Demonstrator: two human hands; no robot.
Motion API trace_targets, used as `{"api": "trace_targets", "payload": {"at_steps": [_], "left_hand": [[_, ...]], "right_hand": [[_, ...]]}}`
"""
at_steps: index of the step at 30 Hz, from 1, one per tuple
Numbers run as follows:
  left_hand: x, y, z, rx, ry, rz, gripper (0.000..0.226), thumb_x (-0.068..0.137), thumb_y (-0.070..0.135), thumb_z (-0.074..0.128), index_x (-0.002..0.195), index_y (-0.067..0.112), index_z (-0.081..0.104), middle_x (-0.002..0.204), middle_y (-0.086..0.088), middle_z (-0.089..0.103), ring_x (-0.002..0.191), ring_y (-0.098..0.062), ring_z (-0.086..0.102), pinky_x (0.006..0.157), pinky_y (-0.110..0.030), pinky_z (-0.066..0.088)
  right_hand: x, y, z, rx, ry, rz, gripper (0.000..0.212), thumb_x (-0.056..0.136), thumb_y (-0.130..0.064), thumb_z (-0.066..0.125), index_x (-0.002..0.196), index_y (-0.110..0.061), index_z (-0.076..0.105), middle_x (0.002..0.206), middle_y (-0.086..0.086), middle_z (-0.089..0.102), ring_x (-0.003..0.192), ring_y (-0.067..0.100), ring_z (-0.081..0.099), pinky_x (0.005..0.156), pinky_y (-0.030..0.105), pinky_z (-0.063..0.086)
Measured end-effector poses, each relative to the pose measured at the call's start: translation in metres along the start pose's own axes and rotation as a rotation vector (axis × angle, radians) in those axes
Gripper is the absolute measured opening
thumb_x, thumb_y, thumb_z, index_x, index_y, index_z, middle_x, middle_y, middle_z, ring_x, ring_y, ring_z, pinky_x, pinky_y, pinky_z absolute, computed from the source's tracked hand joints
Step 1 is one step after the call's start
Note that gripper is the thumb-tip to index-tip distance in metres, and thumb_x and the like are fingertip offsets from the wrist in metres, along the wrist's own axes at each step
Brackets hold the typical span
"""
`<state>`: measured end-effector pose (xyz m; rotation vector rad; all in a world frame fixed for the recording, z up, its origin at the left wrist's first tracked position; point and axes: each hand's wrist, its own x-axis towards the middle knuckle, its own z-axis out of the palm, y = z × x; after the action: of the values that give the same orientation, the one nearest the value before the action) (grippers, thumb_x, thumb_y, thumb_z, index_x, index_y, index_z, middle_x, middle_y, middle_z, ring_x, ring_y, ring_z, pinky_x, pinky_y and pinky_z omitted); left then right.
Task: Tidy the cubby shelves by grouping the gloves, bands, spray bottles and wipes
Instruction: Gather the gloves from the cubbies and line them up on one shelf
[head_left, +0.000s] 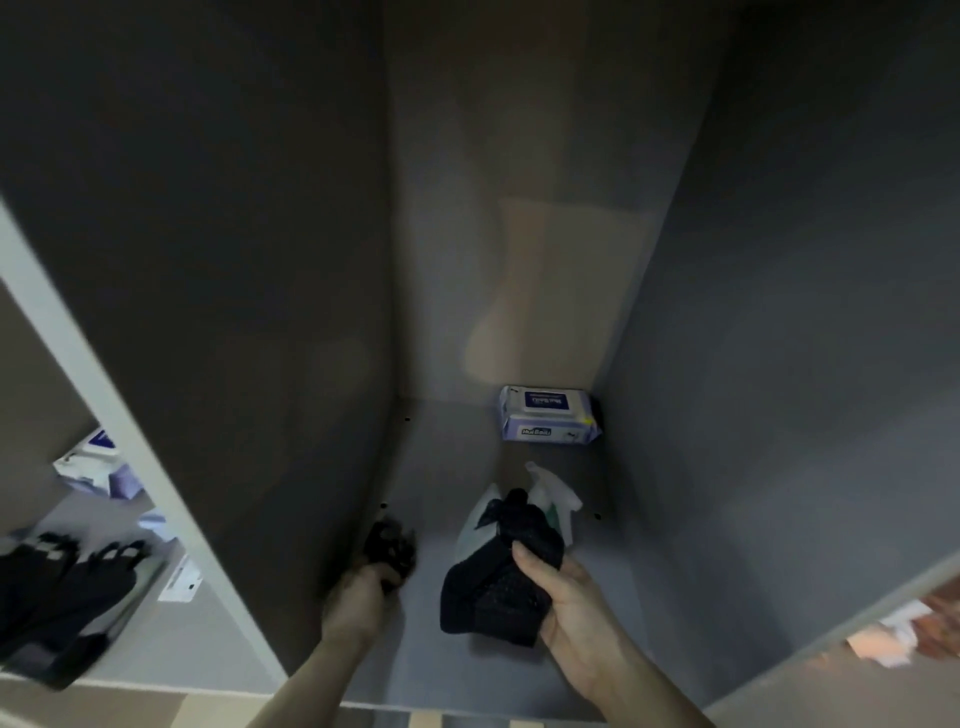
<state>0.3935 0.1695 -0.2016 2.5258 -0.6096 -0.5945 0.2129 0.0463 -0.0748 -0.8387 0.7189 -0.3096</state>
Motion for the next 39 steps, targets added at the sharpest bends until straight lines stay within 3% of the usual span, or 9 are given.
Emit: {"api": "trace_targets", "payload": {"at_steps": [8, 13, 17, 20, 23, 27, 30, 35, 39], "left_hand": [[-0.056, 0.060, -0.060, -0.463, 0.598, 0.608, 0.038, 0.078, -0.006, 0.067, 0.095, 0.028, 0.064, 0.093, 0.017, 0.060, 0.092, -0.007, 0.058, 0.077, -0.025, 0.047], [-0.107, 0.089, -0.080, -0.160, 0.542, 0.890, 0.037, 0.071, 0.006, 0.064, 0.100, 0.029, 0.056, 0.094, 0.009, 0.062, 0.087, -0.010, 0.056, 0.074, -0.030, 0.042], [-0.131, 0.102, -0.086, 0.066, 0.516, 1.033, 0.022, 0.064, 0.014, 0.053, 0.075, 0.027, 0.067, 0.100, 0.016, 0.068, 0.088, -0.014, 0.055, 0.071, -0.035, 0.039], [-0.146, 0.109, -0.088, -0.341, 0.596, 0.955, 0.023, 0.065, 0.010, 0.047, 0.064, 0.021, 0.066, 0.102, 0.015, 0.071, 0.093, -0.009, 0.060, 0.077, -0.031, 0.042], [-0.155, 0.118, -0.095, -0.752, 0.704, 0.590, 0.024, 0.075, 0.014, 0.053, 0.089, 0.029, 0.064, 0.100, 0.014, 0.066, 0.095, -0.008, 0.061, 0.078, -0.025, 0.045], [-0.152, 0.125, -0.105, -0.710, 0.398, 0.290, 0.039, 0.077, 0.044, 0.075, 0.113, 0.035, 0.063, 0.102, 0.015, 0.067, 0.097, -0.005, 0.064, 0.086, -0.034, 0.053], [-0.159, 0.131, -0.102, -0.703, 0.493, 0.259, 0.016, 0.078, 0.037, 0.075, 0.093, 0.037, 0.070, 0.086, 0.016, 0.070, 0.085, -0.001, 0.065, 0.079, -0.035, 0.055], [-0.165, 0.135, -0.097, -0.559, 0.747, 0.346, 0.016, 0.081, 0.026, 0.072, 0.092, 0.038, 0.074, 0.084, 0.013, 0.055, 0.083, 0.000, 0.057, 0.069, -0.020, 0.045], [-0.162, 0.129, -0.108, -0.823, 0.421, 0.449, 0.009, 0.085, 0.018, 0.070, 0.090, 0.025, 0.071, 0.079, 0.010, 0.069, 0.077, -0.007, 0.066, 0.069, -0.026, 0.052]], "right_hand": [[-0.002, 0.003, 0.015, 0.081, 0.050, 0.017, 0.030, 0.090, -0.022, 0.059, 0.117, -0.010, 0.062, 0.108, 0.016, 0.072, 0.107, 0.035, 0.065, 0.098, 0.054, 0.047], [-0.011, -0.007, 0.033, 0.074, -0.126, -0.079, 0.046, 0.085, -0.041, 0.059, 0.119, -0.010, 0.067, 0.119, 0.015, 0.068, 0.111, 0.028, 0.066, 0.094, 0.043, 0.053], [-0.021, -0.017, 0.034, 0.037, -0.162, -0.145, 0.042, 0.084, -0.035, 0.062, 0.114, -0.007, 0.070, 0.117, 0.018, 0.069, 0.107, 0.028, 0.067, 0.079, 0.032, 0.058], [-0.027, -0.022, 0.029, 0.113, -0.198, -0.117, 0.041, 0.081, -0.030, 0.059, 0.115, -0.009, 0.069, 0.117, 0.017, 0.069, 0.101, 0.026, 0.069, 0.078, 0.037, 0.057], [-0.033, -0.028, 0.021, 0.134, -0.264, -0.133, 0.037, 0.080, -0.030, 0.056, 0.106, -0.013, 0.075, 0.116, 0.015, 0.070, 0.104, 0.028, 0.068, 0.090, 0.046, 0.051], [-0.046, -0.034, 0.015, 0.120, -0.401, -0.085, 0.046, 0.085, -0.047, 0.054, 0.116, -0.017, 0.071, 0.123, 0.012, 0.067, 0.113, 0.027, 0.065, 0.084, 0.040, 0.056], [-0.057, -0.031, 0.020, 0.105, -0.456, -0.119, 0.059, 0.087, -0.052, 0.056, 0.131, -0.013, 0.059, 0.130, 0.014, 0.062, 0.122, 0.028, 0.058, 0.089, 0.039, 0.054], [-0.054, -0.025, 0.021, -0.082, -0.254, -0.196, 0.027, 0.086, -0.002, 0.057, 0.111, -0.005, 0.067, 0.101, 0.016, 0.074, 0.088, 0.026, 0.072, 0.071, 0.040, 0.060], [-0.054, -0.039, 0.022, -0.045, -0.202, -0.253, 0.025, 0.090, -0.001, 0.051, 0.089, -0.008, 0.075, 0.093, 0.015, 0.075, 0.081, 0.023, 0.073, 0.060, 0.031, 0.059]]}}
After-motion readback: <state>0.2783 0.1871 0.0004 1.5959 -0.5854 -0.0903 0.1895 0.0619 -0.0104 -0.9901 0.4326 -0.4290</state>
